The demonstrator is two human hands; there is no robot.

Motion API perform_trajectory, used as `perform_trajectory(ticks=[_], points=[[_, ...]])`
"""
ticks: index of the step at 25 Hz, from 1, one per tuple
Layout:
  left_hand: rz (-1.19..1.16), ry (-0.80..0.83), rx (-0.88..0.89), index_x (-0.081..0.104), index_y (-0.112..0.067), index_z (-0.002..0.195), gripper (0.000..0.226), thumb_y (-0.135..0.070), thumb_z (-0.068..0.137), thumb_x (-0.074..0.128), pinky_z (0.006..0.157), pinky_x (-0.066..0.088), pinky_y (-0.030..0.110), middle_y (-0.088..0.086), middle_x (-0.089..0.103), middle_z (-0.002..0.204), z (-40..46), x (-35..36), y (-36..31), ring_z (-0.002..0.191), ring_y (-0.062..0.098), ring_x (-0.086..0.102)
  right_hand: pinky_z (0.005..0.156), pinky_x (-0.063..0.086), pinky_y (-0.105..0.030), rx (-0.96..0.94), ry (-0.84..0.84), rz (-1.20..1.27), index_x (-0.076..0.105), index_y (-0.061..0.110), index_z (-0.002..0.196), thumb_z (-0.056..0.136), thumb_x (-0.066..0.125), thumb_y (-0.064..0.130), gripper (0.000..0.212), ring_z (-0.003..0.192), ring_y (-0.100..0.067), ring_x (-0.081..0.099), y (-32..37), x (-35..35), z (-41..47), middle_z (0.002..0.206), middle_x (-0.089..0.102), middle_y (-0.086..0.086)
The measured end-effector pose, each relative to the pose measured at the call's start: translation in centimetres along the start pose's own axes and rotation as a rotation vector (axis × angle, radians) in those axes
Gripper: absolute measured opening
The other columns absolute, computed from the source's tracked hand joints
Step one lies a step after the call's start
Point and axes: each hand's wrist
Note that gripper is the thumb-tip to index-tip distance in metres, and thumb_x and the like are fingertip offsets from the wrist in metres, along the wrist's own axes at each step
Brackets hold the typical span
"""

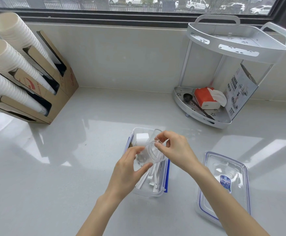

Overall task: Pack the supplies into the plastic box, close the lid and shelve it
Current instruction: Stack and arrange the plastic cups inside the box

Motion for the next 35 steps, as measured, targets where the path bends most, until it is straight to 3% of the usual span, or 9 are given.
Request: perform_trajectory(ticks=[8,11,15,17,23,27,32,35], points=[[-0.063,-0.005,0.002,0.050,-0.028,0.120,0.047,-0.029,0.077,0.068,0.085,0.042,0.007,-0.029,0.045,0.105,-0.4,0.1,0.1,0.099,-0.004,0.049,0.061,0.036,-0.003,0.017,0.073,0.067,0.066,0.017,0.099,0.091,0.049,0.025,0.020,0.072,0.001,0.050,-0.4,-0.3,0.1,0.096,0.064,0.003],[-0.060,-0.024,-0.022,0.050,-0.030,0.116,0.044,-0.032,0.075,0.067,0.081,0.040,0.002,-0.027,0.045,0.102,-0.4,-0.1,0.2,0.098,-0.006,0.049,0.061,0.038,-0.001,0.025,-0.027,0.100,0.068,0.016,0.094,0.091,0.050,0.017,0.018,0.072,-0.001,0.052,-0.4,-1.1,0.1,0.091,0.064,0.004],[-0.040,-0.059,-0.080,0.052,-0.019,0.119,0.046,-0.028,0.076,0.067,0.078,0.038,-0.001,-0.029,0.041,0.099,-0.1,-0.4,0.7,0.094,-0.011,0.049,0.063,0.040,-0.004,-0.016,-0.220,0.162,0.067,0.015,0.092,0.089,0.052,0.013,0.016,0.071,-0.007,0.056,0.2,-2.7,-0.2,0.084,0.062,0.004],[-0.035,-0.072,-0.097,0.053,-0.018,0.119,0.046,-0.027,0.076,0.068,0.076,0.038,-0.002,-0.029,0.040,0.099,0.0,-0.5,0.9,0.093,-0.013,0.047,0.064,0.041,-0.006,-0.061,-0.238,0.186,0.068,0.015,0.090,0.089,0.053,0.012,0.015,0.072,-0.013,0.059,0.6,-3.1,-0.5,0.083,0.063,0.003],[-0.018,-0.073,-0.088,0.053,-0.015,0.118,0.047,-0.027,0.075,0.068,0.075,0.036,-0.004,-0.015,0.046,0.100,0.0,-0.4,1.0,0.092,-0.012,0.047,0.065,0.042,-0.008,-0.181,-0.026,0.137,0.069,0.014,0.090,0.087,0.057,0.012,0.013,0.075,-0.005,0.055,0.8,-0.4,-1.5,0.081,0.062,0.004],[-0.024,-0.080,-0.106,0.053,-0.015,0.118,0.048,-0.028,0.075,0.068,0.076,0.037,-0.003,-0.023,0.043,0.098,-0.1,-0.2,1.1,0.093,-0.013,0.047,0.064,0.040,-0.007,-0.233,0.073,0.105,0.069,0.011,0.091,0.086,0.058,0.012,0.013,0.068,0.006,0.052,0.7,1.3,-1.8,0.080,0.058,0.006],[-0.031,-0.087,-0.138,0.052,-0.018,0.120,0.049,-0.029,0.075,0.068,0.078,0.043,0.007,-0.028,0.043,0.100,-0.2,-0.6,1.5,0.096,-0.004,0.052,0.063,0.039,-0.006,-0.235,0.115,0.106,0.069,0.011,0.090,0.086,0.058,0.013,0.012,0.066,0.005,0.051,0.9,2.0,-1.5,0.080,0.057,0.007],[-0.036,-0.097,-0.154,0.053,-0.019,0.119,0.048,-0.029,0.075,0.068,0.079,0.041,0.002,-0.025,0.045,0.100,-0.3,-0.7,1.8,0.097,-0.003,0.052,0.064,0.039,-0.006,-0.230,0.137,0.101,0.068,0.012,0.091,0.086,0.058,0.015,0.012,0.065,0.004,0.050,1.1,2.2,-1.3,0.082,0.057,0.006]])
Point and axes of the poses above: each hand's wrist, its own z-axis towards the middle knuckle, its own x-axis out of the palm, y = z × x
